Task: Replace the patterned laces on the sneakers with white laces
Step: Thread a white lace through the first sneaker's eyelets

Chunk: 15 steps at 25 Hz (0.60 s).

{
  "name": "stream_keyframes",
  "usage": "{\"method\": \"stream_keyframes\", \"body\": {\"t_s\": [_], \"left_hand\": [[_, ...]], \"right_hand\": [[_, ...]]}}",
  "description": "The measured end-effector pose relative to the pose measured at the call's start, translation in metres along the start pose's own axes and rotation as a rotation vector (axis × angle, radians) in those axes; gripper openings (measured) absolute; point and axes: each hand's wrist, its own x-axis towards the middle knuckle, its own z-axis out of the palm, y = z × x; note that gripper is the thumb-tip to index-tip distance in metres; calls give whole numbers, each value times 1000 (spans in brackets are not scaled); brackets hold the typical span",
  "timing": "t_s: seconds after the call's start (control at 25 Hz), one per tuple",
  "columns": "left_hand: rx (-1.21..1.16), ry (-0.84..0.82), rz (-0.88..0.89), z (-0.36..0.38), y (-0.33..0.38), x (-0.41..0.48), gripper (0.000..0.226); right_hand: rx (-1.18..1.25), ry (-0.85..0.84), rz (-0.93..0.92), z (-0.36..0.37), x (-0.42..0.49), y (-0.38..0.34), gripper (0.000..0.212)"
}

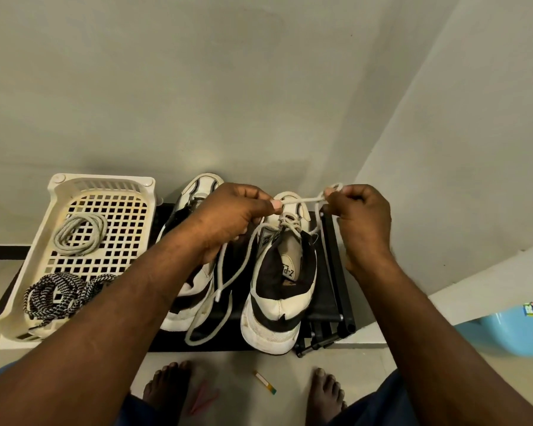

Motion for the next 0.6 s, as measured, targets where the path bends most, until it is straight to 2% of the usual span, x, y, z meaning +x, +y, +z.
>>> {"method": "stream_keyframes", "body": {"t_s": [0.08,0.16,0.24,0.28,0.32,0.36,0.48,0.52,0.6], "left_hand": [[60,46,52,2,-2,2,12],[127,58,92,7,-4,3,11],[176,69,99,10,-4,2,16],[207,81,96,11,-4,2,19],[239,94,89,10,-4,3,21],[260,106,83,9,-5,4,21],[273,130,70,5,-7,6,19],[271,133,71,5,-7,7,19],[265,124,86,7,-7,6,20]], "right_hand": [[-407,62,-245,0,-4,3,31],[-481,-132,-410,2,-10,3,30],[-511,-377,-445,9,-14,4,9],[-534,-457,-446,12,-17,5,8],[-563,-466,-454,13,-17,6,13],[-611,-405,-462,13,-14,7,18],[-904,-82,-451,3,3,8,19],[-940,-71,-430,-1,5,9,14],[-776,-252,-473,-1,1,10,5]]}}
